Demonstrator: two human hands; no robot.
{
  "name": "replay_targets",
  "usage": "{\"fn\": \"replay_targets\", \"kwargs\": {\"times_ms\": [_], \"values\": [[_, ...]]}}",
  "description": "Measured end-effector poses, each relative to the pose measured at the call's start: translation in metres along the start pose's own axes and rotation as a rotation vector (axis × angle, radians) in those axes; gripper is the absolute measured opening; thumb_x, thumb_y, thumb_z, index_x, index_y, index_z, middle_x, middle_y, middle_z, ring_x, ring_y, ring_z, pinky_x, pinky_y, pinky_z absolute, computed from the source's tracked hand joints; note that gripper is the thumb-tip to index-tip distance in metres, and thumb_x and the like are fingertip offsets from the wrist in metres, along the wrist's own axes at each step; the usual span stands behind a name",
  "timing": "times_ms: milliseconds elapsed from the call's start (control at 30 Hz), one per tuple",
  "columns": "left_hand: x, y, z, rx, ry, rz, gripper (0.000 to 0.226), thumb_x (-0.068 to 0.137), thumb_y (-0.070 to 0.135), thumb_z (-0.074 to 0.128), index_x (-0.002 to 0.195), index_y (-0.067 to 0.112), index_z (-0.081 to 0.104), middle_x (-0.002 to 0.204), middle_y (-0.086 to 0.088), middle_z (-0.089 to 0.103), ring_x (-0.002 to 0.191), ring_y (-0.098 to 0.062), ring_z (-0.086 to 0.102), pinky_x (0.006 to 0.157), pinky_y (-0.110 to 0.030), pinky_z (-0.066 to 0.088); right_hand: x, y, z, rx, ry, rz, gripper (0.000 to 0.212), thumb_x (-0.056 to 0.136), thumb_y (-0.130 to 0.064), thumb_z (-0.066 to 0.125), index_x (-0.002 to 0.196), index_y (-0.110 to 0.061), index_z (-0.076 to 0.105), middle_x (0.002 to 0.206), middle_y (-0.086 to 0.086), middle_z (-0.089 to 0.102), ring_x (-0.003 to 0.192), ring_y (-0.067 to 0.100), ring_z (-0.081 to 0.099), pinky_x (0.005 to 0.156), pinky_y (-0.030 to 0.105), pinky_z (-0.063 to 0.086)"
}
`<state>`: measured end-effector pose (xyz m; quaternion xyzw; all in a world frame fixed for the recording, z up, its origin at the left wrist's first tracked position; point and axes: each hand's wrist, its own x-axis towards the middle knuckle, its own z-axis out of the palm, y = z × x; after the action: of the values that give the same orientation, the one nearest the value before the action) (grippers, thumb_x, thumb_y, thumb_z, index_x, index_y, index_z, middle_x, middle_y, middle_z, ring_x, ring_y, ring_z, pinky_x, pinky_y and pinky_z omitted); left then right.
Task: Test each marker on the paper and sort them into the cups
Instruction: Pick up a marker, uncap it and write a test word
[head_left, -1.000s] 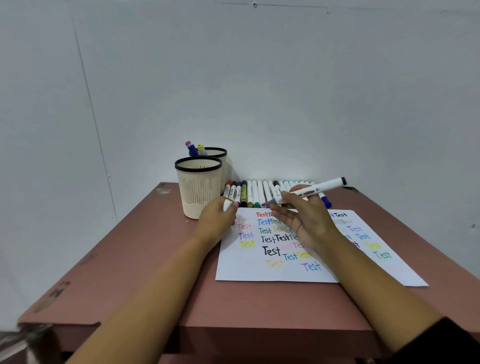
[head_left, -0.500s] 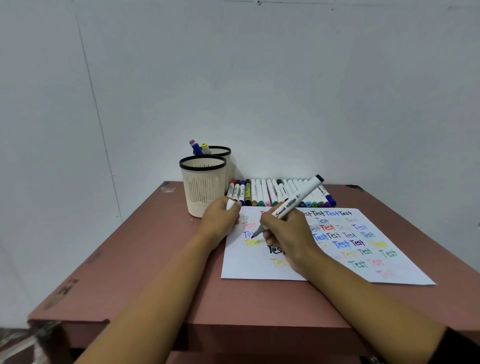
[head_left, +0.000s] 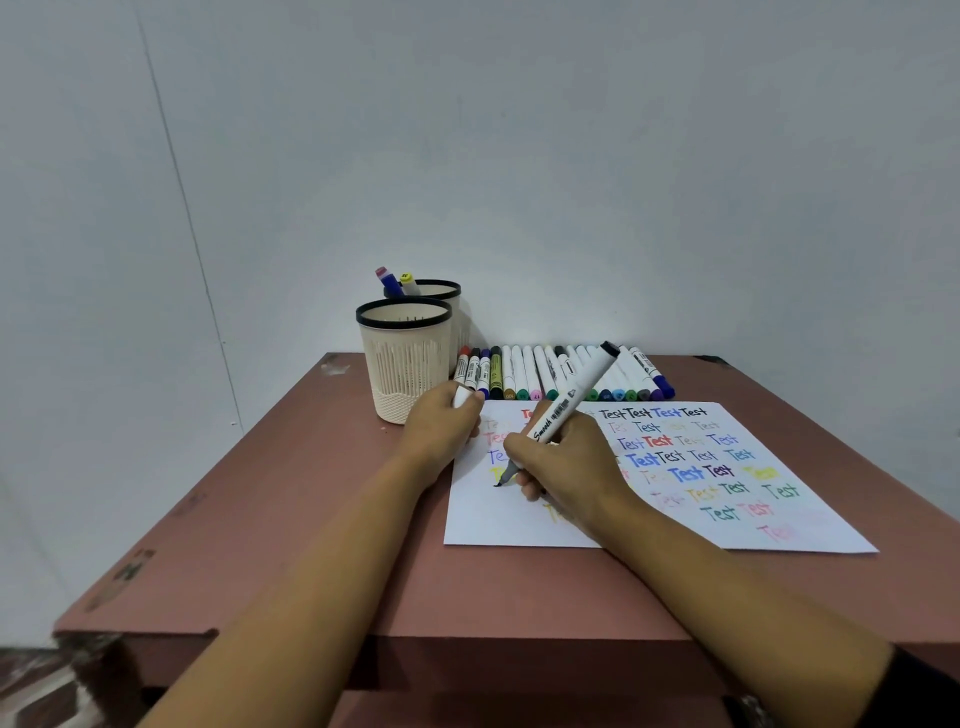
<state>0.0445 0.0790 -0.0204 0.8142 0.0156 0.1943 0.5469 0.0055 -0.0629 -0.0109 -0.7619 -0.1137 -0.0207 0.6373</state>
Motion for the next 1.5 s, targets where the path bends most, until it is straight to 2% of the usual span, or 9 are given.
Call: {"fn": "replay_targets", "kwargs": {"times_ms": [100,233,500,667,833,1000,1167,1367,1500], "values": [[0.0,-0.001,0.0,0.003,0.0,0.005,0.022,0.093,0.021,0.051,0.072,0.015,0.054,0.062,-0.001,0.058,0.058,-0.014,0.052,0.069,-0.033,0.046,0.001,0.001,-0.001,0.006,0.026,-0.01,0.021,0.08,-0.007,0.062,0.063,-0.007,0.051,0.056,0.01,0.058,0.045,0.017,0.05,0.047,0.026,0.044],[0.001,-0.001,0.0,0.004,-0.002,0.007,0.021,0.093,0.021,0.051,0.074,0.016,0.054,0.063,-0.001,0.058,0.059,-0.014,0.052,0.068,-0.032,0.046,0.0,0.001,-0.003,0.028,-0.002,-0.013,0.024,0.08,-0.005,0.062,0.059,-0.009,0.051,0.051,0.006,0.057,0.047,0.019,0.052,0.049,0.028,0.045],[0.002,-0.002,0.001,0.009,0.003,0.007,0.02,0.093,0.021,0.052,0.074,0.015,0.054,0.064,-0.001,0.058,0.06,-0.015,0.053,0.067,-0.031,0.046,-0.004,-0.002,-0.001,-0.001,-0.044,-0.018,0.031,0.079,-0.003,0.06,0.053,-0.012,0.047,0.046,0.004,0.055,0.039,0.015,0.048,0.042,0.022,0.039],[0.002,-0.002,0.001,0.026,0.005,0.008,0.018,0.092,0.022,0.051,0.079,0.01,0.056,0.064,-0.001,0.058,0.059,-0.014,0.053,0.067,-0.031,0.046,-0.003,-0.001,-0.003,0.012,0.021,-0.019,0.028,0.08,-0.007,0.061,0.055,-0.009,0.049,0.056,0.015,0.059,0.042,0.017,0.049,0.045,0.025,0.041],[0.002,-0.002,0.002,0.025,0.002,0.013,0.019,0.093,0.021,0.051,0.079,0.01,0.056,0.064,-0.001,0.058,0.058,-0.014,0.053,0.067,-0.031,0.046,-0.003,0.001,-0.002,-0.034,0.051,-0.038,0.025,0.08,-0.009,0.063,0.061,-0.008,0.047,0.049,0.006,0.055,0.039,0.014,0.047,0.043,0.025,0.041],[0.003,-0.003,0.002,0.024,0.001,0.011,0.018,0.093,0.021,0.051,0.081,0.008,0.057,0.063,-0.001,0.058,0.058,-0.014,0.052,0.067,-0.031,0.046,-0.003,0.0,-0.002,-0.024,0.019,-0.039,0.024,0.08,-0.007,0.062,0.06,-0.008,0.048,0.055,0.012,0.059,0.041,0.016,0.05,0.046,0.026,0.043],[0.003,-0.003,0.002,0.02,-0.002,0.009,0.018,0.092,0.021,0.051,0.08,0.009,0.056,0.063,-0.001,0.058,0.057,-0.013,0.052,0.065,-0.029,0.045,-0.001,0.004,-0.002,-0.065,0.053,-0.068,0.026,0.078,-0.01,0.063,0.06,-0.009,0.044,0.055,0.013,0.052,0.041,0.019,0.044,0.044,0.026,0.039],[0.003,-0.003,0.002,0.026,-0.002,0.016,0.018,0.092,0.021,0.051,0.081,0.008,0.057,0.064,-0.001,0.058,0.058,-0.013,0.052,0.067,-0.03,0.045,0.001,0.007,-0.003,-0.079,0.105,-0.096,0.03,0.078,-0.013,0.065,0.061,-0.012,0.041,0.054,0.008,0.05,0.037,0.012,0.044,0.045,0.024,0.037],[0.004,-0.004,0.002,0.022,-0.003,0.01,0.018,0.092,0.022,0.052,0.078,0.011,0.056,0.065,-0.002,0.059,0.059,-0.014,0.053,0.07,-0.033,0.047,0.002,0.008,-0.003,-0.068,0.093,-0.1,0.031,0.078,-0.012,0.065,0.059,-0.012,0.04,0.055,0.011,0.051,0.042,0.018,0.043,0.047,0.027,0.039]]}}
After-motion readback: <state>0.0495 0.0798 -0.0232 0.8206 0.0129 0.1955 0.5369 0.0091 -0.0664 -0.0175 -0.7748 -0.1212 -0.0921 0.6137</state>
